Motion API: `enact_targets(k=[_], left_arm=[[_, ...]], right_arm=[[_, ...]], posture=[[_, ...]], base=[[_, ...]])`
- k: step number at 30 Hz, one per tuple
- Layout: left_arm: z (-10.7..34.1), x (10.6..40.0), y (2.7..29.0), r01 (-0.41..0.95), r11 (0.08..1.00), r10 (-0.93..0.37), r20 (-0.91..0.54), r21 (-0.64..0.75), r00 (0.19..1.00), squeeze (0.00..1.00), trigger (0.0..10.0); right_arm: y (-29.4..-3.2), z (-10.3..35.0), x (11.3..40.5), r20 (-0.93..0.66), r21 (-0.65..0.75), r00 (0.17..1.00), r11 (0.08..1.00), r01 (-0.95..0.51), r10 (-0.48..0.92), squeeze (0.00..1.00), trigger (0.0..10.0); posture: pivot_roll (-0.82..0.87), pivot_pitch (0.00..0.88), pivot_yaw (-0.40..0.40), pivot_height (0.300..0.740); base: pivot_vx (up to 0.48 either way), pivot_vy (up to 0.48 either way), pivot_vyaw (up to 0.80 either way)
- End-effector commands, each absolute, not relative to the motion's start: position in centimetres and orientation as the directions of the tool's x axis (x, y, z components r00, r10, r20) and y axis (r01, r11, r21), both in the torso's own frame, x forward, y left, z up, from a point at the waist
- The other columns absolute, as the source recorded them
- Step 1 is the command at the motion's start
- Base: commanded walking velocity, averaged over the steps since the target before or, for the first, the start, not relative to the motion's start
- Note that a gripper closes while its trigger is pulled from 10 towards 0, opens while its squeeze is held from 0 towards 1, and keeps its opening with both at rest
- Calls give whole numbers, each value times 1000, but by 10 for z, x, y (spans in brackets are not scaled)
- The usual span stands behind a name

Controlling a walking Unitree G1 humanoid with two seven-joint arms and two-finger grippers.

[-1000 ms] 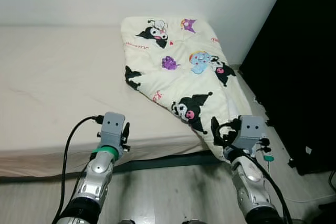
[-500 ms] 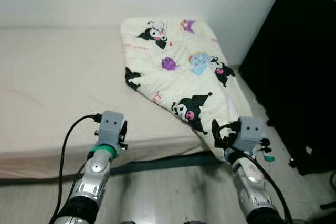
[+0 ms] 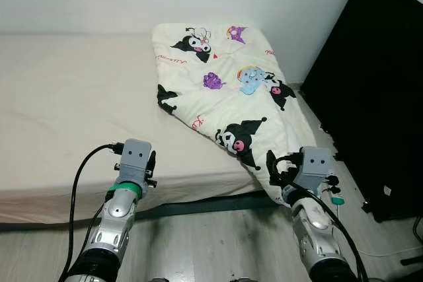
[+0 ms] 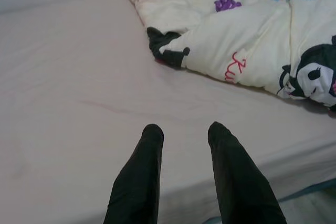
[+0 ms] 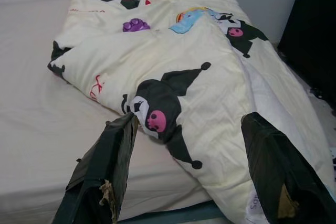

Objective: Clean up the room

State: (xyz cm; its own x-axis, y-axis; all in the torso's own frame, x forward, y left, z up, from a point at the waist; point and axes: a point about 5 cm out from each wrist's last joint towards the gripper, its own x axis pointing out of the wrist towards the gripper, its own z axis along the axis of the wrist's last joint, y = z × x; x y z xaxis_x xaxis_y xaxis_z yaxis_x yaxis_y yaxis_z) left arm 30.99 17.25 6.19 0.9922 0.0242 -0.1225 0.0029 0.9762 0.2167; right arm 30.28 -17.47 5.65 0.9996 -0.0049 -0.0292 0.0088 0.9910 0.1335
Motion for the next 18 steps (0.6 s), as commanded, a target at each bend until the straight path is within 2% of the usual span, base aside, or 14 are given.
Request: enact_targets(k=[1, 18], left_arm=[[56, 305, 175, -6, 977, 37, -143, 213, 989, 0, 10000], [56, 305, 173, 7, 975, 26, -149, 220, 988, 0, 10000]], right_arm=[[-175, 53, 301, -38, 132, 999, 991, 11, -6, 0, 10000], [-173, 54, 302, -36, 133, 999, 991, 3, 2, 0, 10000]], posture=[[58, 37, -18, 740], [55, 66, -18, 740]], base=[[0, 0, 0], [0, 0, 0]])
